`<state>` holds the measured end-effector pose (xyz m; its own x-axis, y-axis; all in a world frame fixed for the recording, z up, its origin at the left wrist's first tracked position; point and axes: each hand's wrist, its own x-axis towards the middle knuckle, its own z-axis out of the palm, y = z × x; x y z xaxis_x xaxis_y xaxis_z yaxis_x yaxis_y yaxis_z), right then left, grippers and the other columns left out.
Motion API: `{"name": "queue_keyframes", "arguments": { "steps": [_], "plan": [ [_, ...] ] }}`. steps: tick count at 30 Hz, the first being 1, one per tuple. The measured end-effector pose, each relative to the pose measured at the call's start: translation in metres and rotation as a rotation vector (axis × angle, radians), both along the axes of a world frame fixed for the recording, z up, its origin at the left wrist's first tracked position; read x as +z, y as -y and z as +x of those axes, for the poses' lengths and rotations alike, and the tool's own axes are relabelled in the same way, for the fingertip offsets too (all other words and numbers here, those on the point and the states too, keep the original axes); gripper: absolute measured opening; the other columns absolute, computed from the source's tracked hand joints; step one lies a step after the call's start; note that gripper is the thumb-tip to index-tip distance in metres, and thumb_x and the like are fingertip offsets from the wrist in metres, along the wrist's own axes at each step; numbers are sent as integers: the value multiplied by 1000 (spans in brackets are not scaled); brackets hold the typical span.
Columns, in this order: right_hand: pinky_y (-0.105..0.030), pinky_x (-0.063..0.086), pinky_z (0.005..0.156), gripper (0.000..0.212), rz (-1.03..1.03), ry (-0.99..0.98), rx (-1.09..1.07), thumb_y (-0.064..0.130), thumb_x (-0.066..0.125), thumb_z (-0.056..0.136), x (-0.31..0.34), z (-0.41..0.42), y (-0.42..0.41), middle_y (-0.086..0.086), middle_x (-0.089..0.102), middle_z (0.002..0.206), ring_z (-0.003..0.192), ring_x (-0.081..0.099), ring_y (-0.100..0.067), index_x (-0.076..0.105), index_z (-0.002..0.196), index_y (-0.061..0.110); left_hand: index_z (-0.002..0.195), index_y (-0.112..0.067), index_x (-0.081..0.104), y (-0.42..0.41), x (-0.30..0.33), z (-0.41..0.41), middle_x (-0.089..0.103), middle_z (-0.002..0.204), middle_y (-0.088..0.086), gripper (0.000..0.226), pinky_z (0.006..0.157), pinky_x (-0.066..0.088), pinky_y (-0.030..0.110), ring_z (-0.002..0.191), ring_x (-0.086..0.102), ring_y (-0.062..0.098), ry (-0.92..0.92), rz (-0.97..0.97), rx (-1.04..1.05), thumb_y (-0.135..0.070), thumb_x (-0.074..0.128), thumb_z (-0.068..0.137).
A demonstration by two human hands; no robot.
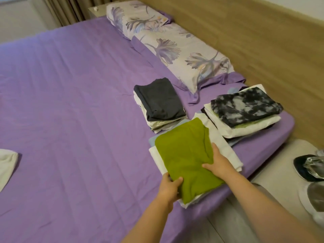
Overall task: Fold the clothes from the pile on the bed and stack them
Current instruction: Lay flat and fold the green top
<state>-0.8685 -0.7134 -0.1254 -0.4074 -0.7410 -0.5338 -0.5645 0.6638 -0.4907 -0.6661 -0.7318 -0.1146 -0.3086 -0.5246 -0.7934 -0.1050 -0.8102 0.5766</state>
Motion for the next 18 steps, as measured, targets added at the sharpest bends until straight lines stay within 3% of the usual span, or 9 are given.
{"name": "queue_keyframes", "arguments": {
  "steps": [3,6,9,11,15,18],
  "plan": [
    [-30,36,101,79,-122,-22,1,22,68,88,6,-6,4,-12,40,148,132,43,-29,21,150,15,117,-7,51,1,7,-3,62,93,11,22,47,53,26,63,60,19,-32,24,-61,-9,56,96],
    [-33,41,91,70,-176,-123,-11,24,67,88,19,-17,4,-12,52,138,121,51,-31,31,146,18,110,-9,51,-6,10,-14,59,81,11,15,40,50,23,44,57,13,-18,6,-113,-11,55,96],
    [-38,41,94,73,26,-260,90,30,65,88,23,-21,-3,-14,47,139,123,48,-33,24,147,15,108,-7,48,-18,2,-18,58,91,13,15,47,53,27,57,58,17,107,-42,-159,-12,56,96],
    [-40,37,101,75,106,-418,213,35,61,90,21,-15,-7,-10,39,144,129,39,-31,19,149,17,98,-7,47,-23,-4,-12,56,87,13,12,47,52,27,60,56,18,189,-72,-157,-12,57,95],
    [-36,26,109,64,-85,-515,342,39,53,93,25,17,-1,-1,29,151,139,24,-22,25,148,23,87,-11,50,-24,-2,11,59,73,7,10,46,45,22,49,56,10,255,-141,-226,-12,58,93],
    [-30,21,111,59,-148,-513,475,41,48,94,30,59,11,3,35,150,140,26,-14,28,148,25,79,-13,56,-15,6,42,62,76,8,11,69,55,31,66,59,19,306,-213,-244,-12,59,90]
  ]
}}
